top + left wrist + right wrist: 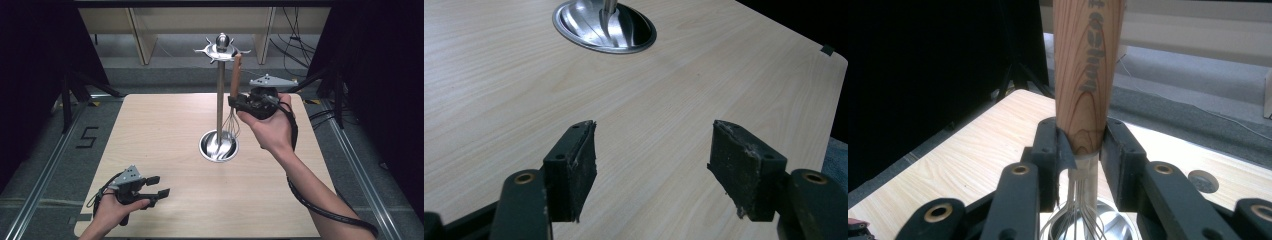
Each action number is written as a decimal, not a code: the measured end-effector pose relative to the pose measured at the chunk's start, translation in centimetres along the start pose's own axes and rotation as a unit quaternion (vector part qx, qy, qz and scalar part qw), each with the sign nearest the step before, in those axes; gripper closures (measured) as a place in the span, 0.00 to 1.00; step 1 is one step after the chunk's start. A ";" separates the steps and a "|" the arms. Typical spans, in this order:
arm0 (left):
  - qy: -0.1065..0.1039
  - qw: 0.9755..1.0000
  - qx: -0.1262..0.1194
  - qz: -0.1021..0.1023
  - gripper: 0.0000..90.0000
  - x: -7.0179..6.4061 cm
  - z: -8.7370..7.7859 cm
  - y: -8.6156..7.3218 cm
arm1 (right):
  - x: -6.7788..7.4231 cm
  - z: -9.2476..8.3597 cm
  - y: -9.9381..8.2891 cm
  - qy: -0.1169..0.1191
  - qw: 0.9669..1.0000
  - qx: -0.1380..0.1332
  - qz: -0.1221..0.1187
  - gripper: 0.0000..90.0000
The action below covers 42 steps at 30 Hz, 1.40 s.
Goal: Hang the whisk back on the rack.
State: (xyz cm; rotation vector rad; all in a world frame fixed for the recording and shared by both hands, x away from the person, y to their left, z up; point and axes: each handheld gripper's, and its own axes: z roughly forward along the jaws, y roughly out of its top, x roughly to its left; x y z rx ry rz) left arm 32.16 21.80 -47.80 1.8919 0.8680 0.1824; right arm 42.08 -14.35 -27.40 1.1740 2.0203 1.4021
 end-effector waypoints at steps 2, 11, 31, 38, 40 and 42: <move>-0.001 1.000 -0.002 -0.002 0.38 0.0 0.0 0.0 | -0.1 0.2 0.0 0.001 1.000 -0.002 -0.009 0.79; -0.001 1.000 -0.003 -0.002 0.38 -0.1 0.0 0.0 | 0.1 0.6 0.1 -0.001 1.000 -0.003 -0.007 0.79; -0.002 1.000 0.000 0.001 0.38 0.0 0.0 0.0 | 0.1 0.8 -0.6 -0.005 1.000 -0.004 -0.015 0.78; -0.003 1.000 -0.002 -0.001 0.38 -0.1 0.0 0.0 | -0.1 0.8 -0.9 -0.004 0.999 -0.009 -0.032 0.76; -0.003 1.000 -0.002 -0.002 0.38 -0.1 0.0 0.0 | 0.0 0.8 -1.1 -0.002 0.999 -0.010 -0.037 0.71; -0.003 1.000 -0.002 -0.002 0.38 -0.1 0.0 0.0 | -0.2 0.7 -1.2 -0.009 0.999 -0.016 -0.049 0.68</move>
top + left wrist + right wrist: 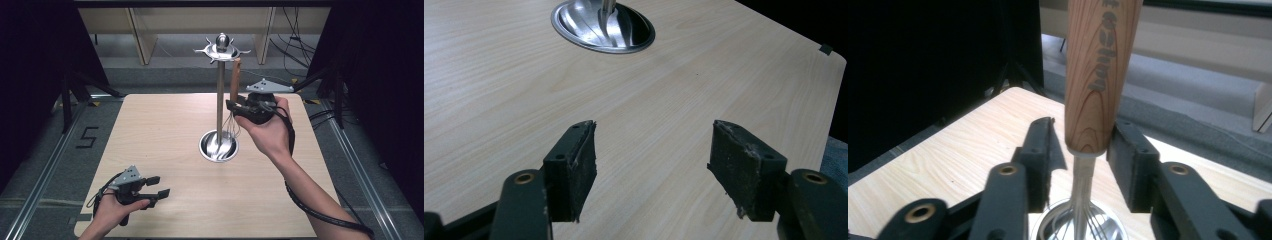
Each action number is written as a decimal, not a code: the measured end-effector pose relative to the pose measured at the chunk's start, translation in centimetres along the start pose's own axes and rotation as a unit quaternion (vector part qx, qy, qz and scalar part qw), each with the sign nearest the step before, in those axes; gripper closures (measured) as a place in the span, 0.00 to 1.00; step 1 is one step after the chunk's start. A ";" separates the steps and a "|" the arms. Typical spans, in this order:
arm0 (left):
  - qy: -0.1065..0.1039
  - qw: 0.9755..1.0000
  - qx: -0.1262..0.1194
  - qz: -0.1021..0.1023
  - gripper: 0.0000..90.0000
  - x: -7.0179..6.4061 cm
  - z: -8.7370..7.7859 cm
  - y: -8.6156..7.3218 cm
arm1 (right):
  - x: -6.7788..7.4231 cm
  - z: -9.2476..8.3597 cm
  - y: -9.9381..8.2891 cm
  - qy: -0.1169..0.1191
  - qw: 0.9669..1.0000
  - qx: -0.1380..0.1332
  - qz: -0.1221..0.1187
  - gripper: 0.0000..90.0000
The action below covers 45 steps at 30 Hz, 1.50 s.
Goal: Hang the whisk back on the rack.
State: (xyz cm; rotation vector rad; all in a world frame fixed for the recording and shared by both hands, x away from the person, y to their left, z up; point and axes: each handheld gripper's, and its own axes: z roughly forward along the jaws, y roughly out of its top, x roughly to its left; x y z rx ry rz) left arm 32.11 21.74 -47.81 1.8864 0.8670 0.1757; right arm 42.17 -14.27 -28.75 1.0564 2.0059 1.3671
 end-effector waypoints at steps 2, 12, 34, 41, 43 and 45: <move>0.000 1.000 0.001 0.000 0.38 0.0 0.0 0.0 | 0.0 -0.2 -0.1 0.007 1.000 0.004 0.011 0.65; 0.002 1.000 0.004 0.002 0.38 0.0 0.0 -0.1 | -0.8 -2.0 -0.5 0.001 0.999 -0.035 -0.022 0.50; 0.007 1.000 0.010 0.000 0.38 0.2 0.3 -0.3 | -4.8 -7.5 -5.7 -0.033 0.999 -0.010 -0.035 0.44; 0.011 1.000 0.012 -0.011 0.38 0.1 0.3 -0.4 | -6.0 -8.4 -7.8 -0.047 0.999 0.006 -0.022 0.44; 0.010 1.000 0.012 -0.011 0.38 0.1 0.3 -0.4 | -6.4 -8.5 -8.5 -0.051 0.998 0.014 -0.016 0.44; 0.010 1.000 0.011 -0.012 0.38 0.1 0.3 -0.4 | -6.8 -8.6 -9.2 -0.057 0.998 0.017 -0.013 0.44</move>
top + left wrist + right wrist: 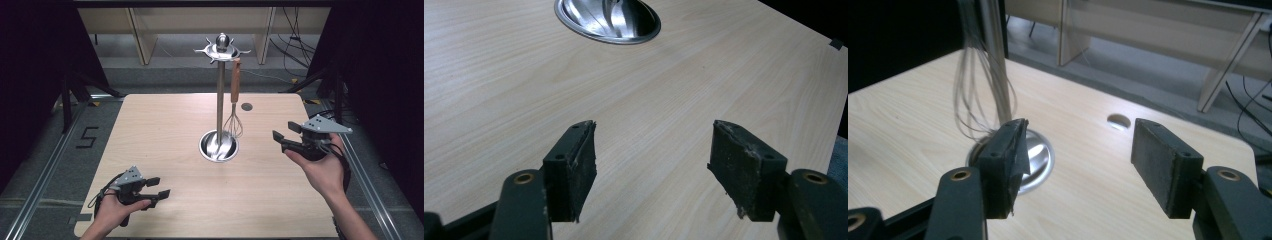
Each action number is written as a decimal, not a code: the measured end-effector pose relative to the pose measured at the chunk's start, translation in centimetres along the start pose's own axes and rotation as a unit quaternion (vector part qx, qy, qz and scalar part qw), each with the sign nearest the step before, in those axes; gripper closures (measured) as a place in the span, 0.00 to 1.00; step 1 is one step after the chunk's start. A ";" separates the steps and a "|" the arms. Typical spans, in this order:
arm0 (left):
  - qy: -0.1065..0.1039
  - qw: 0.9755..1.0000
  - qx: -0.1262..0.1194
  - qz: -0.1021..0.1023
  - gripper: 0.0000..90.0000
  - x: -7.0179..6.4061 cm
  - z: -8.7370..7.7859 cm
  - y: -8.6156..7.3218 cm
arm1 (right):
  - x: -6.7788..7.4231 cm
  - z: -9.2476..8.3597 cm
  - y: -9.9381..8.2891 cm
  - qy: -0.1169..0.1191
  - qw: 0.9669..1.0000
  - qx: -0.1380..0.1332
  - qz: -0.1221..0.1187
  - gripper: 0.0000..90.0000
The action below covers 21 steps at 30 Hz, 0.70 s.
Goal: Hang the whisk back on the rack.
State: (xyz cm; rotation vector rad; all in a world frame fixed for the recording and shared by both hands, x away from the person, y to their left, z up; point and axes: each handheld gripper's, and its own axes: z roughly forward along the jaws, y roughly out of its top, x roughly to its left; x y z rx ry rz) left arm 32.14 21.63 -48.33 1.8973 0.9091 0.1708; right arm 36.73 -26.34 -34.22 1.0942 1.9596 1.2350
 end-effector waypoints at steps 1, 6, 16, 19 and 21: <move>0.000 1.000 0.000 0.001 0.38 0.0 0.0 0.0 | -0.1 0.0 -0.4 -0.004 1.000 -0.001 0.003 0.44; 0.001 1.000 -0.001 -0.003 0.38 0.0 0.1 0.0 | -1.0 -0.2 -1.9 -0.008 1.000 0.013 0.011 0.44; -0.001 1.000 -0.002 0.006 0.38 0.1 0.0 0.0 | -2.5 0.2 -5.8 -0.016 0.997 0.061 0.046 0.45; 0.000 1.000 0.000 0.007 0.38 0.1 0.0 0.0 | -2.9 0.4 -7.0 -0.019 0.997 0.066 0.046 0.45; -0.001 1.000 0.001 0.006 0.38 0.1 0.1 0.0 | -3.2 0.5 -7.9 -0.020 0.996 0.075 0.046 0.45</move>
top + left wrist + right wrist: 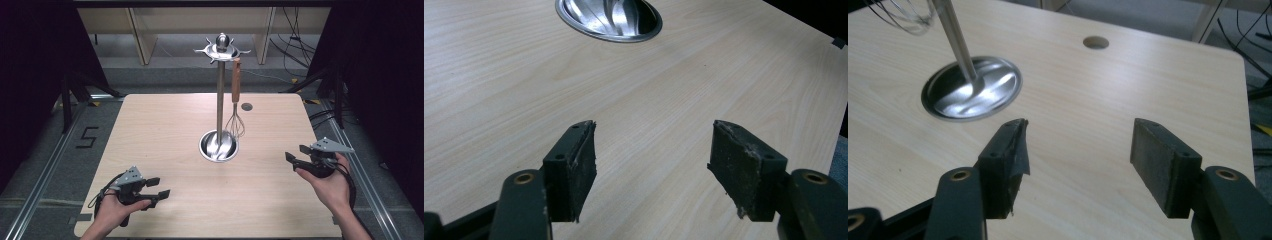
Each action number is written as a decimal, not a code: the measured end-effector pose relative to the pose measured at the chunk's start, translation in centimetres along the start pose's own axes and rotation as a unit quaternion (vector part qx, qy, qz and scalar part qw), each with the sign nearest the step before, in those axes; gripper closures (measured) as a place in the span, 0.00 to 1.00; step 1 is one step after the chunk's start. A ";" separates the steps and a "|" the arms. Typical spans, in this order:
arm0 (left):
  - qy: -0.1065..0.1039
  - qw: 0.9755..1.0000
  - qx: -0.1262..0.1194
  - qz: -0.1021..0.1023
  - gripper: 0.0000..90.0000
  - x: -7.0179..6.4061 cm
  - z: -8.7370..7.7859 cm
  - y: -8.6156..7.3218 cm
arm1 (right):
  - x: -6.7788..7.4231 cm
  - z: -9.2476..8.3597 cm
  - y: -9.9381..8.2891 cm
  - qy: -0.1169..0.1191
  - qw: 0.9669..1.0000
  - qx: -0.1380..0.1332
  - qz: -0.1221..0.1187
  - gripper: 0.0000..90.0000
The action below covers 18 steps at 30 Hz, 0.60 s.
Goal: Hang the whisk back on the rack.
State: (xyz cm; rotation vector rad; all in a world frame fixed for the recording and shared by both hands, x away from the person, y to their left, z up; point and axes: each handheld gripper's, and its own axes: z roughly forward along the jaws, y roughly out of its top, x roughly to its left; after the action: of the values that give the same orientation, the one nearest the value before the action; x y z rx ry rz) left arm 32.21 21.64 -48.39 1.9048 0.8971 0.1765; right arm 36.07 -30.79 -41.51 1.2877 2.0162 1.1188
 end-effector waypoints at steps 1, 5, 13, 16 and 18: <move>0.000 1.000 0.000 0.000 0.38 0.0 0.0 0.0 | -0.1 0.1 -0.4 -0.002 1.000 0.005 0.006 0.45; 0.001 1.000 0.003 0.003 0.38 0.0 0.0 0.0 | -0.6 0.3 -1.4 0.000 1.000 0.018 0.012 0.45; 0.005 1.000 0.007 0.000 0.38 0.1 0.0 0.0 | -1.7 0.8 -3.3 -0.004 0.999 0.031 0.021 0.45; 0.002 1.000 0.004 0.002 0.38 0.1 0.1 0.0 | -2.1 1.1 -4.0 -0.013 0.999 0.036 0.021 0.45; 0.000 1.000 0.004 0.002 0.38 0.1 0.1 0.0 | -2.1 1.0 -4.2 -0.016 0.998 0.046 0.035 0.45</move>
State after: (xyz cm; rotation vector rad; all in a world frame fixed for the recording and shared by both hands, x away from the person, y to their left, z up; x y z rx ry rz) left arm 32.31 21.65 -48.47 1.9145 0.8944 0.1750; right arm 35.68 -33.24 -45.67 1.4236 2.0343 1.0399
